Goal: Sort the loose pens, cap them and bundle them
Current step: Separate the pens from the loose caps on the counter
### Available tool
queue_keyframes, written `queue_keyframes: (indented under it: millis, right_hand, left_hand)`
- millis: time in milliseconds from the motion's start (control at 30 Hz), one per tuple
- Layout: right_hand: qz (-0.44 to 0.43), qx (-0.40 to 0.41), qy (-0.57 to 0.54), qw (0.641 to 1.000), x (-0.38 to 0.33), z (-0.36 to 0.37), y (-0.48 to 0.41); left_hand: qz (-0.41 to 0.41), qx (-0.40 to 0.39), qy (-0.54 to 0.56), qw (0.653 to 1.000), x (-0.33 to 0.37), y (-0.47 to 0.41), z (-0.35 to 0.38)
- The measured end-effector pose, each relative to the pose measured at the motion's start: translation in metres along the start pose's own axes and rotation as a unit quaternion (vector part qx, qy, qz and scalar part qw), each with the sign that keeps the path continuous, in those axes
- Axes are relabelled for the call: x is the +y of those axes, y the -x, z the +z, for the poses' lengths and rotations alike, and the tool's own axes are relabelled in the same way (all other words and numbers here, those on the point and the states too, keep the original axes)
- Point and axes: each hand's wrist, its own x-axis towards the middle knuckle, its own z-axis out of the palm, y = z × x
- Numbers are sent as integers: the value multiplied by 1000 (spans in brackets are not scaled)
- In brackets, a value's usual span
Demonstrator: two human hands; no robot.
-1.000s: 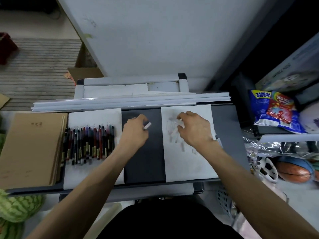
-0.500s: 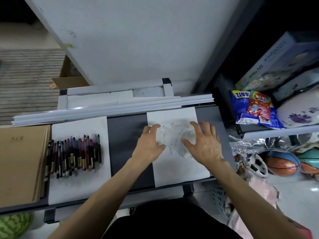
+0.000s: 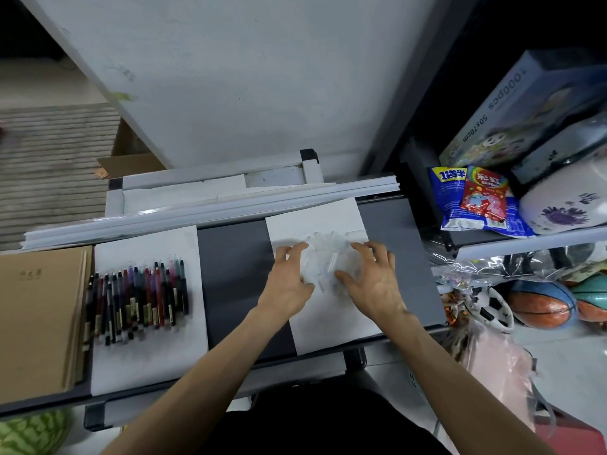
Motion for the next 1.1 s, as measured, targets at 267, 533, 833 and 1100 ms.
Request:
queue_keyframes:
  millis: [267,533,833,1100]
  right_hand:
    - [56,59,-76,994,43,-30,19]
    - [57,51,-98,992,45,-8,31]
    - [63,62,-27,996,54,-13,13]
    - [58,78,-44,994,53,-11,5]
  left_hand:
    - [-6,5,31,1000,-18,7,-1]
    - [34,-27,-8,999,-23,3,5]
    - [68,-58,-30,996,-26,-2,-9]
    - [75,-75,-43,994,-21,-7,-13]
